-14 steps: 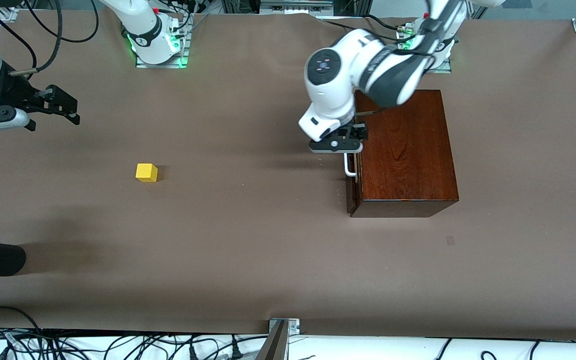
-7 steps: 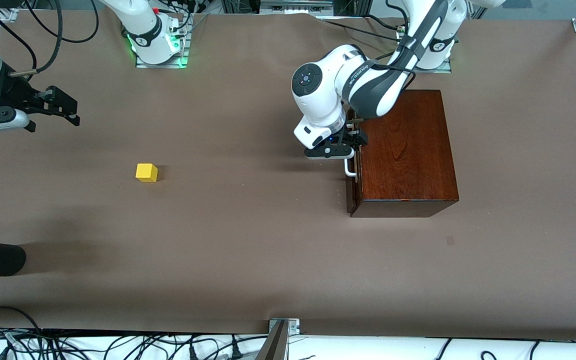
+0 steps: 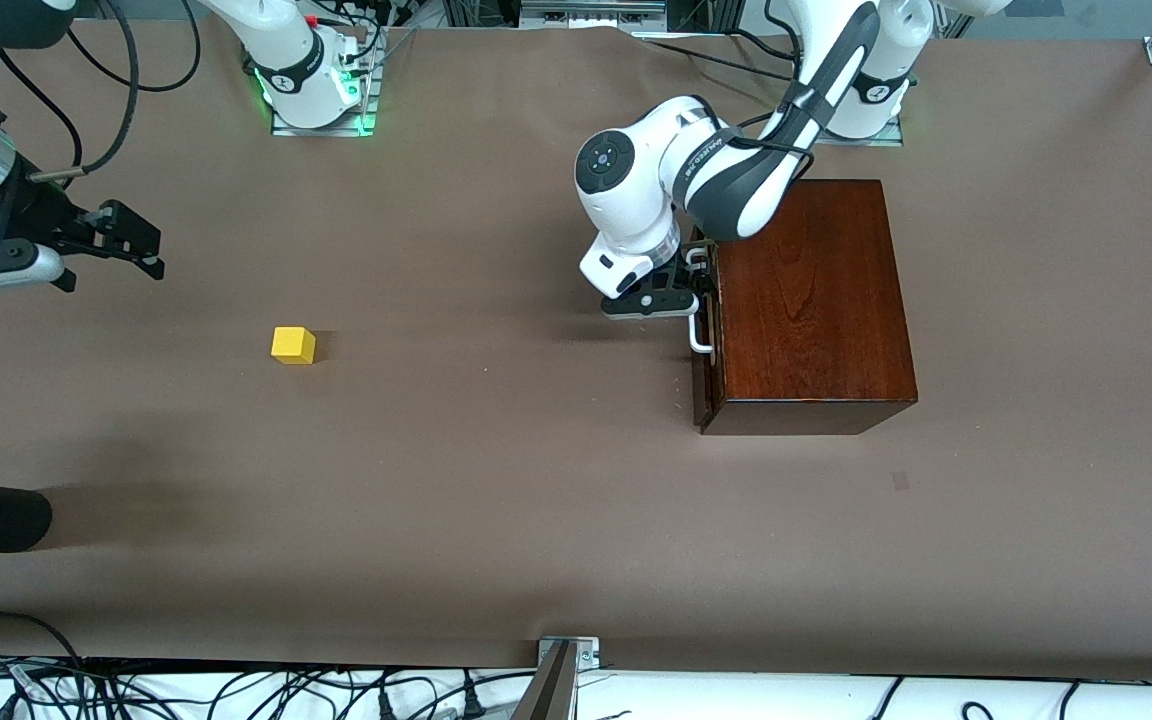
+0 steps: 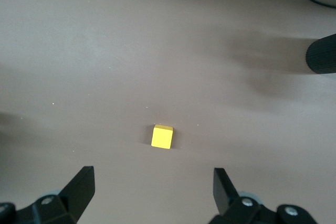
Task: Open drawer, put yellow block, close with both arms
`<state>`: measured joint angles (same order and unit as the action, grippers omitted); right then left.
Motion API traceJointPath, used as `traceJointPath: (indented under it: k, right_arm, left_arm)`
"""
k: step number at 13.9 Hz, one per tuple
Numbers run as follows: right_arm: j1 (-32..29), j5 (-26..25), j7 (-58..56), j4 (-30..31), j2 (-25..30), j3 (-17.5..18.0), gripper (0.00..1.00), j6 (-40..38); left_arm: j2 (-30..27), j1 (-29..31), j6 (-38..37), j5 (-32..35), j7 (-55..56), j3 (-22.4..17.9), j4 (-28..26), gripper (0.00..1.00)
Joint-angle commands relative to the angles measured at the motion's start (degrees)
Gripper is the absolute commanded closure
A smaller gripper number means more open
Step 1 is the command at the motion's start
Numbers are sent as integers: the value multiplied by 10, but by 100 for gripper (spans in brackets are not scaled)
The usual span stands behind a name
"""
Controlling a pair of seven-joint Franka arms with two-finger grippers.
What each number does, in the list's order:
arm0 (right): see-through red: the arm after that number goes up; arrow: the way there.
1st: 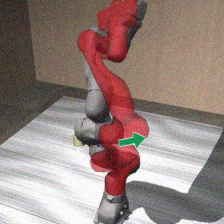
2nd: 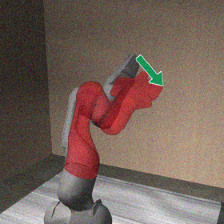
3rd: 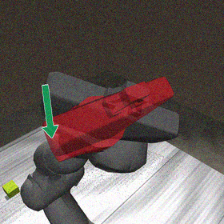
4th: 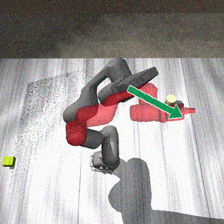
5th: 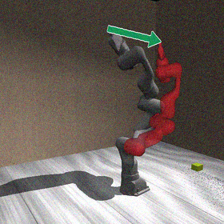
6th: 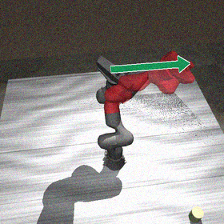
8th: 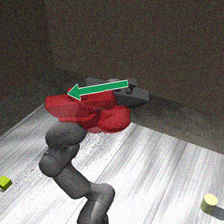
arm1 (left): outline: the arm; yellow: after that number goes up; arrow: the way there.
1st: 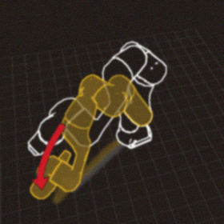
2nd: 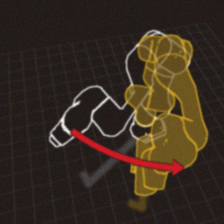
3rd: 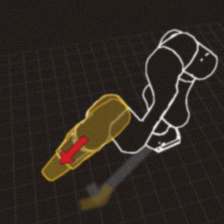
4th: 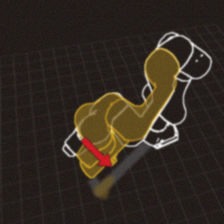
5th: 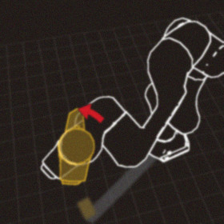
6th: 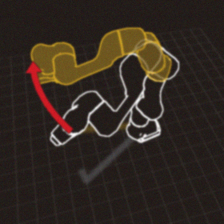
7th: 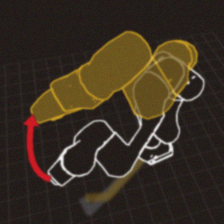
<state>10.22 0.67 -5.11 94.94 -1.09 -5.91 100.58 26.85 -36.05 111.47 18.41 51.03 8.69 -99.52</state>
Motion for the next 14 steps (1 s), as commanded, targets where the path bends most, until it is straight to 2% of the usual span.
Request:
traceJointPath:
  k: [1, 8, 10, 14]
  right_arm:
    - [1, 8, -2, -17, -6, 1, 0, -10]
    - [0, 3, -8, -18, -32, -1, 0, -11]
    - [0, 3, -8, -19, -32, 0, 0, -14]
    - [0, 2, -10, -18, -52, 0, 0, -53]
  left_arm:
    - [-6, -3, -9, 29, 11, -5, -8, 0]
    - [4, -14, 2, 32, 25, 1, -2, 0]
    - [15, -24, 27, 32, 25, 4, -2, 0]
    - [27, -31, 52, 22, 27, 4, 13, 0]
